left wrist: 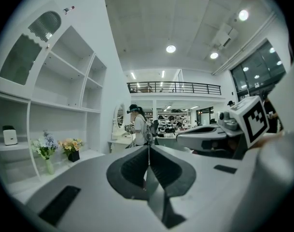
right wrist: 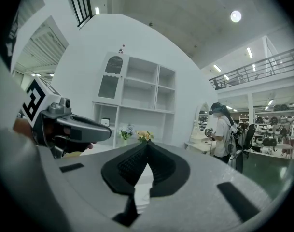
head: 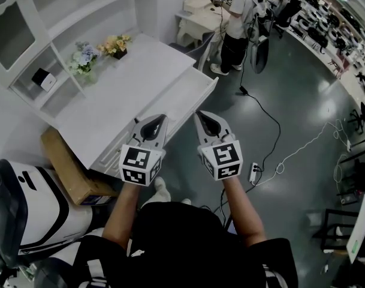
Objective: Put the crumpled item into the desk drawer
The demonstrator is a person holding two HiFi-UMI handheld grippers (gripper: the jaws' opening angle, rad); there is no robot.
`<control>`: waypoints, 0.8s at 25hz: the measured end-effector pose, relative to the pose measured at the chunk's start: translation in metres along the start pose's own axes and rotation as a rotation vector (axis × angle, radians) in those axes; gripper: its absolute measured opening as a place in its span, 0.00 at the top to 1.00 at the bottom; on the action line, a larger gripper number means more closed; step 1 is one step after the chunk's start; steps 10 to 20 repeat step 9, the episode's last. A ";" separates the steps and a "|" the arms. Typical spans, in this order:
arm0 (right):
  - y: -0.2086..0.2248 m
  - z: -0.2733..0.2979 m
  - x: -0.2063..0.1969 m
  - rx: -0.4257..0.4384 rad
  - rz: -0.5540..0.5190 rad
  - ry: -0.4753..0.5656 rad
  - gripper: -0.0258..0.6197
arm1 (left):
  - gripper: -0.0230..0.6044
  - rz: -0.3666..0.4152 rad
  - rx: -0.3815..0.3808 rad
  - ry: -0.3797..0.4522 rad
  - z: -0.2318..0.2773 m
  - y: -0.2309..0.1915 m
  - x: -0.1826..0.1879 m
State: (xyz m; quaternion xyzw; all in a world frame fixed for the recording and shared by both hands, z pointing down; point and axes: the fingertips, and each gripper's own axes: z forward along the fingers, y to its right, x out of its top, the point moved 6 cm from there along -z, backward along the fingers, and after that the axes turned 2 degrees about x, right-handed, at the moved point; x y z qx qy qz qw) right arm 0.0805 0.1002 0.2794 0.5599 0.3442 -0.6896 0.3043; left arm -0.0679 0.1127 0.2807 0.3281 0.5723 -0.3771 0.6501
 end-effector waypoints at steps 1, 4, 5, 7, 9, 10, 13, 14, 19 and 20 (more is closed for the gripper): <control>0.000 -0.001 0.000 0.001 -0.002 0.000 0.97 | 0.95 0.000 0.001 0.002 -0.001 0.001 0.000; -0.003 -0.003 -0.001 0.002 -0.003 0.001 0.97 | 0.95 0.004 0.001 0.005 -0.003 0.003 0.000; -0.003 -0.004 0.000 0.003 -0.003 0.002 0.97 | 0.95 0.006 0.002 0.005 -0.004 0.004 0.000; -0.004 -0.004 0.000 0.006 -0.005 0.002 0.97 | 0.95 0.010 0.003 0.003 -0.005 0.005 0.000; -0.006 -0.006 0.000 0.010 -0.009 -0.002 0.97 | 0.95 0.011 0.005 -0.001 -0.007 0.006 -0.001; -0.006 -0.006 0.000 0.010 -0.009 -0.002 0.97 | 0.95 0.011 0.005 -0.001 -0.007 0.006 -0.001; -0.006 -0.006 0.000 0.010 -0.009 -0.002 0.97 | 0.95 0.011 0.005 -0.001 -0.007 0.006 -0.001; -0.006 -0.006 0.000 0.010 -0.009 -0.002 0.97 | 0.95 0.011 0.005 -0.001 -0.007 0.006 -0.001; -0.006 -0.006 0.000 0.010 -0.009 -0.002 0.97 | 0.95 0.011 0.005 -0.001 -0.007 0.006 -0.001; -0.006 -0.006 0.000 0.010 -0.009 -0.002 0.97 | 0.95 0.011 0.005 -0.001 -0.007 0.006 -0.001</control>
